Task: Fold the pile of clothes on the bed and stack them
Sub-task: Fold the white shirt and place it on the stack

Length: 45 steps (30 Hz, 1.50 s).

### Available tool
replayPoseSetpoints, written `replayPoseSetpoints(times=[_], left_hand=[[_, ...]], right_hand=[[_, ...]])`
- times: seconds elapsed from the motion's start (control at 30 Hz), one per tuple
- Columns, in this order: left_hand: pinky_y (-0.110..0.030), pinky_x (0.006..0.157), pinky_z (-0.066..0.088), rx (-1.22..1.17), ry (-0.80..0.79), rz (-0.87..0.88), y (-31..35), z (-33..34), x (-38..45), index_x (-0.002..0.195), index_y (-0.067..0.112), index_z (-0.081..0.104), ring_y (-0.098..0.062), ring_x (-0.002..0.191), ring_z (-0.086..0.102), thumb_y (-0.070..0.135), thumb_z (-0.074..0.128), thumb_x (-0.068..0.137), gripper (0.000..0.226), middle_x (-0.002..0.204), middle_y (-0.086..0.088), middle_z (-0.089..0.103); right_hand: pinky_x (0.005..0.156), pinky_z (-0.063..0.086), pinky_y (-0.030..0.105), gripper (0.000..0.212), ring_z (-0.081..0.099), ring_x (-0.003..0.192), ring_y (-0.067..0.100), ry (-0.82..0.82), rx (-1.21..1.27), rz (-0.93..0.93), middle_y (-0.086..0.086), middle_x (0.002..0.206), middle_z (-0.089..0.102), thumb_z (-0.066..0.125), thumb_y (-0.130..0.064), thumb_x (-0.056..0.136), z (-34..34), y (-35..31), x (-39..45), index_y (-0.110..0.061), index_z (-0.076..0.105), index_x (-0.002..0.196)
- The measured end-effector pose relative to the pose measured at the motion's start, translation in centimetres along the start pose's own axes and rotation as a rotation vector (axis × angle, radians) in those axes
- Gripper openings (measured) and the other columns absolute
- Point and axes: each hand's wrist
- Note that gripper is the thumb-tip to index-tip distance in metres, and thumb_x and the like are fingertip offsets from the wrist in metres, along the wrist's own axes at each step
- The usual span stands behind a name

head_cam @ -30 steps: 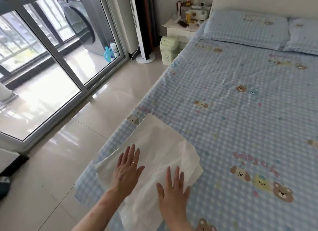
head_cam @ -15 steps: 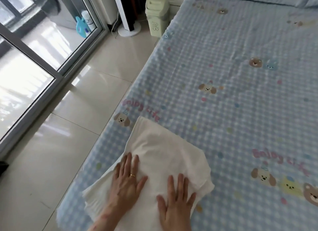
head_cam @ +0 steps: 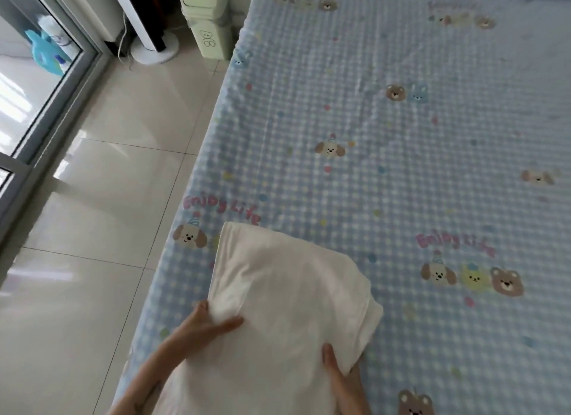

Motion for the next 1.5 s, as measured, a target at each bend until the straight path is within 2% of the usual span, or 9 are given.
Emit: replayPoseSetpoints(times=[0.1, 0.23, 0.4, 0.53, 0.73, 1.0, 1.13, 1.3, 1.5], left_hand=[[-0.025, 0.073, 0.055, -0.177, -0.131, 0.017, -0.8, 0.5, 0.9, 0.122, 0.016, 0.047, -0.013, 0.095, 0.066, 0.06, 0.087, 0.038, 0.104, 0.109, 0.001, 0.065], [-0.025, 0.069, 0.056, -0.317, -0.234, 0.119, -0.8, 1.5, 0.6, 0.116, 0.019, 0.053, -0.014, 0.093, 0.07, 0.053, 0.091, 0.039, 0.092, 0.103, 0.0, 0.072], [-0.029, 0.073, 0.057, -0.286, -0.222, 0.097, -1.3, 1.4, 0.8, 0.115, 0.014, 0.057, -0.017, 0.092, 0.07, 0.051, 0.091, 0.041, 0.089, 0.103, -0.003, 0.072], [-0.023, 0.064, 0.051, -0.24, -0.087, 0.024, -1.4, 1.7, 0.6, 0.112, 0.022, 0.047, -0.012, 0.09, 0.065, 0.06, 0.087, 0.029, 0.099, 0.102, 0.002, 0.064], [-0.036, 0.077, 0.052, -0.27, -0.071, 0.14, -0.7, 2.1, 0.2, 0.12, 0.008, 0.053, -0.024, 0.094, 0.067, 0.047, 0.086, 0.035, 0.099, 0.105, -0.009, 0.07], [-0.028, 0.067, 0.051, -0.274, -0.076, 0.185, 0.2, 2.6, -1.1, 0.122, 0.004, 0.052, -0.024, 0.092, 0.066, 0.007, 0.08, 0.072, 0.057, 0.106, -0.014, 0.068], [-0.015, 0.051, 0.053, -0.283, -0.07, 0.223, 1.3, 3.0, -2.8, 0.1, 0.016, 0.061, -0.007, 0.069, 0.071, 0.004, 0.071, 0.078, 0.027, 0.081, 0.004, 0.075], [-0.017, 0.054, 0.054, -0.306, -0.101, 0.301, 3.2, 4.8, -5.6, 0.104, 0.016, 0.062, -0.012, 0.077, 0.072, 0.008, 0.074, 0.073, 0.034, 0.091, -0.002, 0.075], [-0.019, 0.056, 0.053, -0.289, -0.108, 0.383, 7.2, 9.4, -9.8, 0.113, 0.016, 0.059, -0.015, 0.08, 0.071, 0.026, 0.08, 0.059, 0.059, 0.093, -0.003, 0.074]], right_hand=[[0.115, 0.027, 0.037, 0.128, 0.034, 0.137, 0.024, -0.027, 0.077, 0.039, 0.007, 0.15, 0.032, 0.074, -0.059, 0.046, 0.3, -0.2, -0.3, -0.01, 0.019, 0.15], [0.109, 0.027, 0.027, 0.119, 0.038, 0.131, 0.017, -0.072, 0.096, -0.015, 0.004, 0.146, 0.037, 0.077, -0.055, 0.048, 0.3, -0.2, -0.6, -0.011, 0.025, 0.146], [0.102, 0.033, 0.025, 0.088, 0.047, 0.117, 0.013, -0.018, 0.049, -0.013, 0.009, 0.14, 0.047, 0.08, -0.025, 0.073, 0.5, 0.3, -0.8, -0.012, 0.031, 0.144], [0.105, 0.035, 0.028, 0.091, 0.047, 0.123, 0.017, 0.043, 0.035, -0.039, 0.01, 0.141, 0.045, 0.082, -0.026, 0.07, 1.1, 0.1, -1.4, -0.013, 0.028, 0.143], [0.106, 0.037, 0.035, 0.106, 0.048, 0.129, 0.025, 0.215, -0.023, -0.021, 0.007, 0.143, 0.047, 0.079, -0.053, 0.066, 1.4, 0.3, -2.4, -0.022, 0.02, 0.149], [0.097, 0.041, 0.031, 0.092, 0.051, 0.124, 0.028, 0.228, -0.062, -0.065, 0.009, 0.14, 0.05, 0.064, -0.059, 0.077, 0.7, 0.8, -2.5, -0.023, 0.019, 0.149], [0.086, 0.043, 0.03, 0.079, 0.057, 0.116, 0.028, 0.248, -0.003, -0.082, 0.007, 0.127, 0.061, 0.067, -0.058, 0.075, -0.5, 0.8, -3.1, -0.024, 0.035, 0.138], [0.085, 0.044, 0.03, 0.062, 0.059, 0.112, 0.026, 0.238, 0.084, -0.131, 0.0, 0.11, 0.064, 0.069, -0.058, 0.072, -4.3, 0.1, -3.8, -0.025, 0.045, 0.119], [0.097, 0.036, 0.031, 0.07, 0.05, 0.121, 0.025, 0.271, 0.123, -0.182, -0.001, 0.117, 0.056, 0.068, -0.056, 0.075, -11.5, -1.0, -4.8, -0.019, 0.044, 0.129]])
Point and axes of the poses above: each hand's wrist, its own x-axis towards the middle knuckle, its own z-axis out of the palm, y = z × x
